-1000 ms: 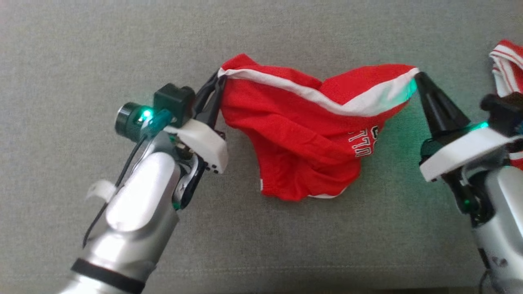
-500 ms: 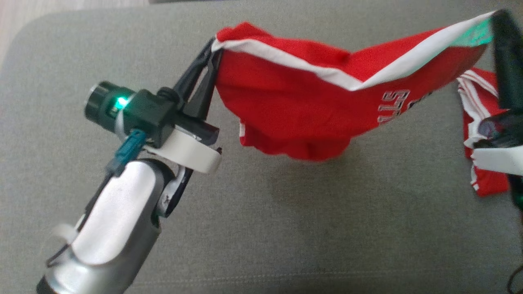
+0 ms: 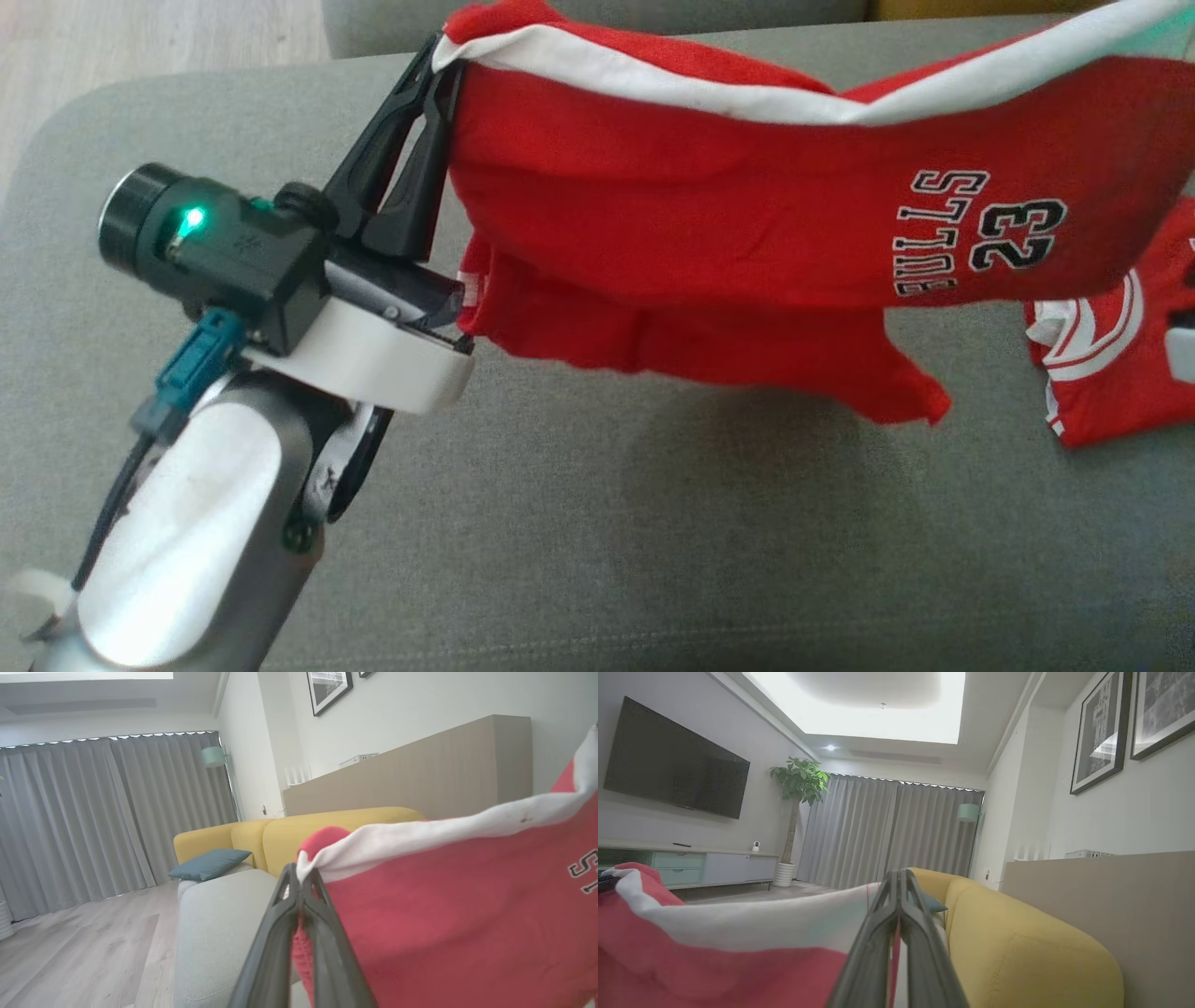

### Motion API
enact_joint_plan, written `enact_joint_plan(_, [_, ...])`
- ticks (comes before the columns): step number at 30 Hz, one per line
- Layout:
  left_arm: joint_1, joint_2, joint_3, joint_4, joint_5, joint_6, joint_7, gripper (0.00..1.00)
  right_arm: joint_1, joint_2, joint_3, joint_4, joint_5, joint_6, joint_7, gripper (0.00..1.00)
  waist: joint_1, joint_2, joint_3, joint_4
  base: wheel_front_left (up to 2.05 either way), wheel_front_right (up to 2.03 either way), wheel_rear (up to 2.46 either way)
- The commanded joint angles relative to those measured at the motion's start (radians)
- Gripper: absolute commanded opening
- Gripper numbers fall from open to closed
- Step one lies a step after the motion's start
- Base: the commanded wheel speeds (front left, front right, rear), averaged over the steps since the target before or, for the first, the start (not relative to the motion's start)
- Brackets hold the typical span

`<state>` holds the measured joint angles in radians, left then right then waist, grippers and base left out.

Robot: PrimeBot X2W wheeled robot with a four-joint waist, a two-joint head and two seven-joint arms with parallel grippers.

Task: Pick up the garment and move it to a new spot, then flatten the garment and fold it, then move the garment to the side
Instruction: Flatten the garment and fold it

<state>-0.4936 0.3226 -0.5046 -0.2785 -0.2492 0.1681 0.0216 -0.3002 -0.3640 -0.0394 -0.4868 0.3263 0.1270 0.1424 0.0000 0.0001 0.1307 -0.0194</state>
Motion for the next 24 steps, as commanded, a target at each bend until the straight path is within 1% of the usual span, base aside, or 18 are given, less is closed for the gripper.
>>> enact_joint_plan(1, [-0.046, 0.033, 0.047, -0.034, -0.009, 0.005, 0.013, 0.0, -0.04, -0.013, 0.02, -0.014, 0.013, 0.004, 0.011, 0.0, 0.0, -0.0001, 0.009, -0.001, 0.0, 0.0, 0.0])
enact_joint_plan(5, [-0.092, 0.019, 0.044, 0.003, -0.032, -0.014, 0.026, 0.0, -0.098, -0.017, 0.054, 0.045, 0.038, 0.004, 0.003, 0.0, 0.0, -0.0001, 0.036, 0.0, 0.0, 0.0, 0.0])
enact_joint_plan(8, [-0.169, -0.007, 0.055, 0.086, -0.06, -0.038, 0.013, 0.0, -0.191, -0.034, 0.094, 0.128, 0.068, 0.004, -0.012, 0.0, 0.0, -0.0001, 0.067, 0.001, 0.0, 0.0, 0.0])
enact_joint_plan(11, [-0.28, -0.042, 0.071, 0.224, -0.087, -0.07, -0.024, 0.0, -0.33, -0.046, 0.15, 0.246, 0.1, 0.004, -0.041, 0.0, 0.0, -0.0001, 0.095, 0.0, 0.0, 0.0, 0.0])
enact_joint_plan(15, [-0.44, -0.102, 0.093, 0.458, -0.116, -0.109, -0.106, 0.0, -0.537, -0.043, 0.237, 0.452, 0.139, 0.004, -0.095, 0.0, 0.0, -0.0001, 0.124, -0.001, 0.0, 0.0, 0.0])
enact_joint_plan(18, [-0.557, -0.144, 0.112, 0.645, -0.128, -0.129, -0.186, 0.0, -0.686, -0.016, 0.306, 0.606, 0.166, 0.004, -0.152, 0.0, 0.0, -0.0001, 0.142, -0.004, 0.0, 0.0, 0.0])
enact_joint_plan(19, [-0.63, -0.166, 0.132, 0.758, -0.135, -0.134, -0.233, 0.0, -0.778, 0.012, 0.343, 0.711, 0.182, 0.004, -0.195, 0.0, 0.0, -0.0001, 0.162, -0.012, 0.0, 0.0, 0.0])
enact_joint_plan(21, [-0.69, -0.183, 0.153, 0.859, -0.14, -0.139, -0.264, 0.0, -0.854, 0.046, 0.378, 0.814, 0.197, 0.004, -0.241, 0.0, 0.0, -0.0001, 0.178, -0.019, 0.0, 0.0, 0.0])
enact_joint_plan(24, [-0.744, -0.204, 0.189, 0.981, -0.151, -0.15, -0.281, 0.0, -0.927, 0.095, 0.438, 0.962, 0.218, 0.004, -0.294, 0.0, 0.0, -0.0001, 0.205, -0.028, 0.0, 0.0, 0.0])
